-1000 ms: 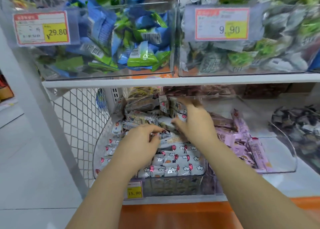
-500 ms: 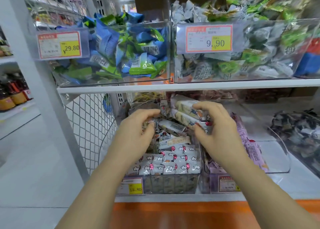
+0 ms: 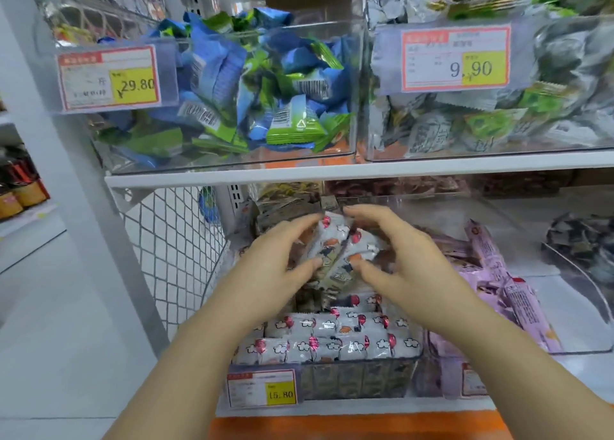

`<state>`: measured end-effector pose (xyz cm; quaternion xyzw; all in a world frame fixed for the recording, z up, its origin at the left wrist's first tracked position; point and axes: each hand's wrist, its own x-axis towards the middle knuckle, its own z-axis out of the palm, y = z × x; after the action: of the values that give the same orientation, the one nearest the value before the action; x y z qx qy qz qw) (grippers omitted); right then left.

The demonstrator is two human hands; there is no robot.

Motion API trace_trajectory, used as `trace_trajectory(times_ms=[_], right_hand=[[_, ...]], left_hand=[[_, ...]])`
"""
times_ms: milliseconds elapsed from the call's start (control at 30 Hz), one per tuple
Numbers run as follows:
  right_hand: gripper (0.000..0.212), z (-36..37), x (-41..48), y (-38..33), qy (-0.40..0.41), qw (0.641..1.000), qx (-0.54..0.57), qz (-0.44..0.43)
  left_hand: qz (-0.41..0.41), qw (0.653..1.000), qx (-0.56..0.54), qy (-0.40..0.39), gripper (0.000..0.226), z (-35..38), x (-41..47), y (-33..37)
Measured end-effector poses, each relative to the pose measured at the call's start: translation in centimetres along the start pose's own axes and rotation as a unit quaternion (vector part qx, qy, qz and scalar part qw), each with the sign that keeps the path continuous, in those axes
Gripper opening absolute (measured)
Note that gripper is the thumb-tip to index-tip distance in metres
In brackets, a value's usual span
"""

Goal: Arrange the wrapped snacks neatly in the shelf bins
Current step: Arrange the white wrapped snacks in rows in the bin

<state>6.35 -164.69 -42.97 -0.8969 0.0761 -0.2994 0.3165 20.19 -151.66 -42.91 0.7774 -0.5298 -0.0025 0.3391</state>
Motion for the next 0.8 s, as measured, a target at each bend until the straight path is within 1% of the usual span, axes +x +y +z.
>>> trace_trajectory(times_ms=[67,133,200,267,367,467,567,633,700,767,800], right_hand=[[0.048,0.3,0.6,0.3,-0.007,0.999,0.035,0.034],[0.04,0.6,1.0,0.6,-0.034,0.997,0.027,0.065],[0.037,0.8,1.7,0.7,-0.061,0.995,0.014,0.072],[0.037,0.8,2.7,0.8,-0.089,0.993,0.008,0.077],[0.036,0.6,4.0,0.6,-0.111,0.991,-0.034,0.068],[0.038,0.5,5.1,0.2,-0.107,0.991,-0.077,0.033],[0.037,0.2,5.6,0.0,-0.121,0.986,-0.115,0.015],[0.033,-0.4,5.5,0.1,-0.121,0.987,-0.108,0.022],[0.028,-0.8,5.3,0.5,-0.112,0.991,-0.053,0.041],[0.031,-0.7,5.2,0.8,-0.131,0.989,-0.011,0.065],[0.032,-0.5,5.1,0.9,-0.15,0.986,-0.024,0.068]], left_hand=[[-0.028,0.998,-0.048,-0.018,0.061,0.2,0.2,-0.8],[-0.044,0.995,-0.084,-0.042,0.07,0.4,0.3,-1.6],[-0.05,0.993,-0.088,-0.062,0.077,0.5,0.3,-2.0],[-0.056,0.992,-0.083,-0.075,0.079,0.4,0.2,-2.2],[-0.056,0.993,-0.074,-0.075,0.071,0.3,0.4,-2.5],[-0.049,0.995,-0.069,-0.046,0.053,-0.1,0.8,-2.7],[-0.061,0.995,-0.078,-0.027,0.046,-0.3,1.1,-3.1],[-0.074,0.993,-0.085,-0.026,0.044,-0.3,1.2,-3.4],[-0.094,0.989,-0.108,-0.033,0.042,-0.4,1.2,-3.4],[-0.105,0.987,-0.117,-0.042,0.038,-0.4,1.2,-3.4],[-0.106,0.986,-0.122,-0.047,0.035,-0.3,1.2,-3.4]])
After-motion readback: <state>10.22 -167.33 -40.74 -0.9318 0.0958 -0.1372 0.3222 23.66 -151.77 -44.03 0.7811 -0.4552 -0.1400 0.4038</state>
